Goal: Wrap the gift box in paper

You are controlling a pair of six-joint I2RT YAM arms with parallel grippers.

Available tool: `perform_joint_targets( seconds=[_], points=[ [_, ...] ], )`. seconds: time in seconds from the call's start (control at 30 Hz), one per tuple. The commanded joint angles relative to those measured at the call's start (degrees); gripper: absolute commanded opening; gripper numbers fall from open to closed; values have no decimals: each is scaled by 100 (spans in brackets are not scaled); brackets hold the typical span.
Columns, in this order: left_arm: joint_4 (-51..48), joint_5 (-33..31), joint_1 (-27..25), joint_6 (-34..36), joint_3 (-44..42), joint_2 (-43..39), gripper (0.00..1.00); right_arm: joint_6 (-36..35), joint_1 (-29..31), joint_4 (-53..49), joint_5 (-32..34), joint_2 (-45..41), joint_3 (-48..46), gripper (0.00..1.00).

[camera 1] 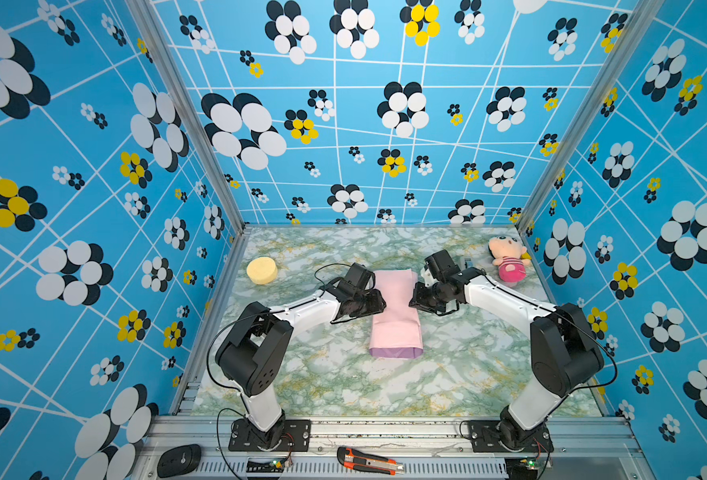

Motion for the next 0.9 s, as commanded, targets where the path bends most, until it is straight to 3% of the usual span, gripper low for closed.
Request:
perform_joint_targets(
  seconds=[0.0, 0.13, 0.33, 0.4, 0.57, 0.7, 0.87],
  points=[
    [-441, -386, -31, 241, 0, 123, 46, 103, 34, 8, -46, -144, -100, 33],
    [-589, -496, -73, 300, 1, 117, 46, -51, -26, -337, 67, -275, 130, 54],
    [-649, -586, -145, 338, -1, 98, 46, -113, -23, -475, -64, -13, 311, 55],
    [-680, -613, -171, 364, 13, 73, 47, -177, 18, -489, -48, 136, 381, 50],
    [-685, -700, -146, 361, 39, -176, 53, -331, 24, -612, 222, 320, 433, 26],
    [-678, -756, -49, 503, 149, -654, 54, -386, 28, -616, 340, 365, 363, 21],
    [-162, -442, -48, 720, 156, -1103, 44, -395, 3, -513, 306, 339, 281, 18]
  ],
)
